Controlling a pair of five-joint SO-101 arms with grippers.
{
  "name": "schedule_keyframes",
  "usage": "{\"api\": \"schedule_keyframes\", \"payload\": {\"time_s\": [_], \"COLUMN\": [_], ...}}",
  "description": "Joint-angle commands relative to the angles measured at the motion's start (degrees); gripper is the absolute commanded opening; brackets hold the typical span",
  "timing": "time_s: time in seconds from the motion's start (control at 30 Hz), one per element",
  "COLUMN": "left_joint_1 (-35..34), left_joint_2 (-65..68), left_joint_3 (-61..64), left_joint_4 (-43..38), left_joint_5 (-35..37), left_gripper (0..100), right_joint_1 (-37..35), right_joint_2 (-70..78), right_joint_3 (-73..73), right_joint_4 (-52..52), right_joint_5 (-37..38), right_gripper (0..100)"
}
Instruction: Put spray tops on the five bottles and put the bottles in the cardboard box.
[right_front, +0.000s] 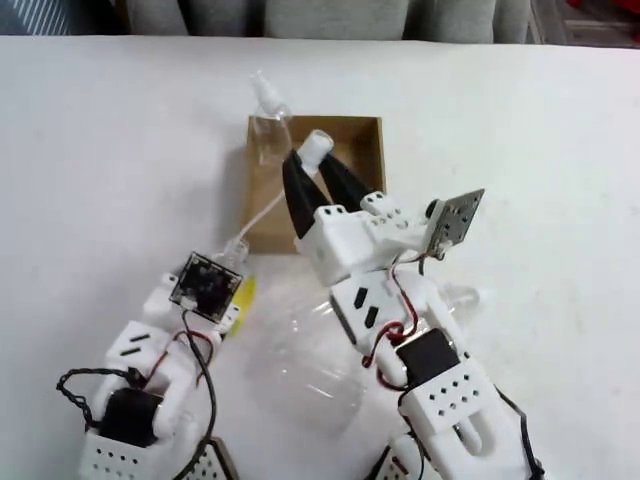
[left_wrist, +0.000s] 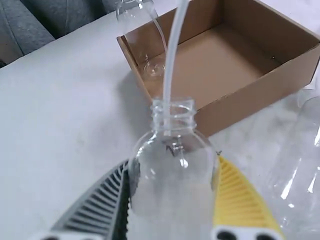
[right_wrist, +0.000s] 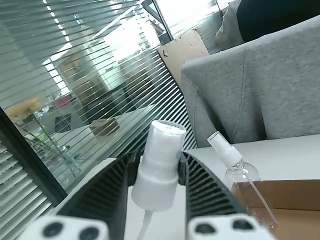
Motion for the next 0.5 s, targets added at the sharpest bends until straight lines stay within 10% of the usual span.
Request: {"api": "schedule_keyframes", "payload": {"time_s": [0.0, 0.47], "left_joint_1": [-0.75, -0.75], "left_joint_2": [-0.75, -0.75], "left_joint_3": [-0.70, -0.70], "left_joint_4": [-1.76, -1.76], "left_joint_5": [0.35, 0.35], "left_gripper": [4, 4], "right_joint_1": [-0.66, -3.65], "right_joint_2": [0.13, 13.67], "right_joint_3": [-0.53, -0.44], "right_joint_4": [0.84, -4.09], "right_joint_5": [-0.18, 0.18], "right_gripper": [1.6, 1.7]}}
